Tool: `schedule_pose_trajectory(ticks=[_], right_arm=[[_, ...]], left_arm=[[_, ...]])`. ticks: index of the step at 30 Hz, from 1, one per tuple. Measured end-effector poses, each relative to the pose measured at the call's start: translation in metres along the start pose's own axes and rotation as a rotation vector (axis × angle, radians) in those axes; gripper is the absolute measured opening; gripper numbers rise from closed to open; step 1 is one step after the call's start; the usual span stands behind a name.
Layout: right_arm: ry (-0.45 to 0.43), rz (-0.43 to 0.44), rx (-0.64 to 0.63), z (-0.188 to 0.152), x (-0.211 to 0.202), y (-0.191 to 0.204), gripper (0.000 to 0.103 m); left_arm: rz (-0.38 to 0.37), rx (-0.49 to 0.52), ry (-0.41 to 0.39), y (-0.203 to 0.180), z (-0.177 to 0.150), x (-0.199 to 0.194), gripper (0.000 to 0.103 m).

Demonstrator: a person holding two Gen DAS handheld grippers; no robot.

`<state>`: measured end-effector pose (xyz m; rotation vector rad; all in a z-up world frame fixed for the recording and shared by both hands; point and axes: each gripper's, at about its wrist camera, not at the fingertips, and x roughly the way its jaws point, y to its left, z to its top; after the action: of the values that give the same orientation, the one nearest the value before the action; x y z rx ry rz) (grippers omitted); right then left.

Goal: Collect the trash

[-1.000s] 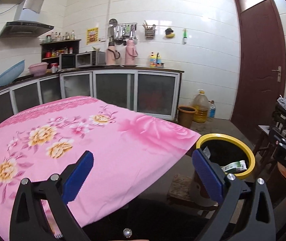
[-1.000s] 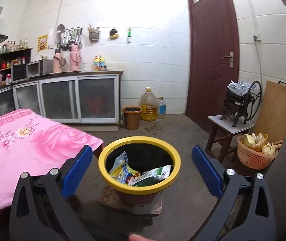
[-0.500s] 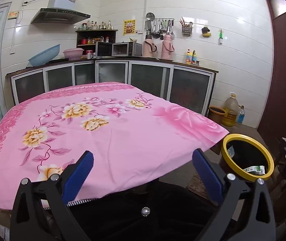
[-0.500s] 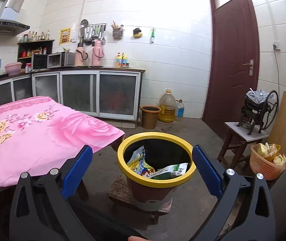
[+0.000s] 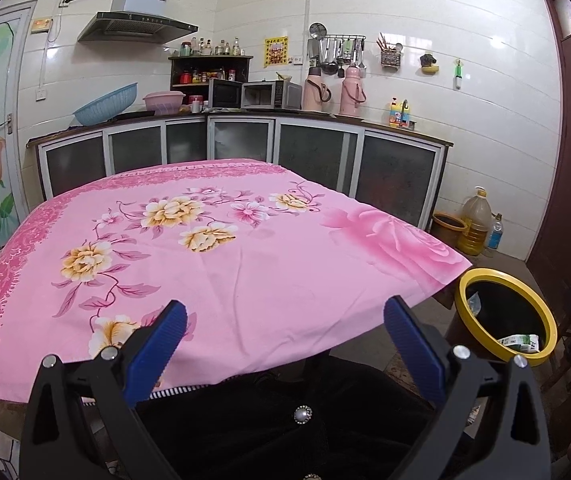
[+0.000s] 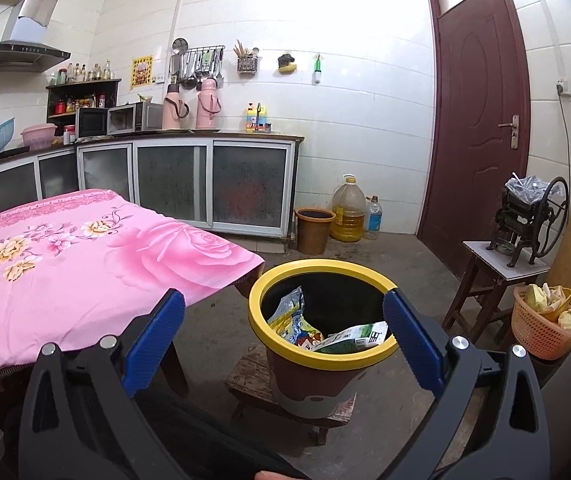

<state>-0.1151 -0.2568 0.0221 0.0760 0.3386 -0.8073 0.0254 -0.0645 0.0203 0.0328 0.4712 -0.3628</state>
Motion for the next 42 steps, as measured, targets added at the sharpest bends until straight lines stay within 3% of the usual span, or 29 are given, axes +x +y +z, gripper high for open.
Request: schedule_pose_trajectory(ticks=[10, 42], right_arm=[[-0.018, 0.078, -0.060, -0.004, -0.005, 0.014, 0.095], [-0.003, 0.154, -0.116, -0.009, -0.004, 0.029, 0.095]], left_arm=[[0.046, -0.044, 0.013, 0.010, -0.004, -0.001, 0.095], [0.090, -0.033, 0.031, 0.008, -0.009, -0.002, 0.095]])
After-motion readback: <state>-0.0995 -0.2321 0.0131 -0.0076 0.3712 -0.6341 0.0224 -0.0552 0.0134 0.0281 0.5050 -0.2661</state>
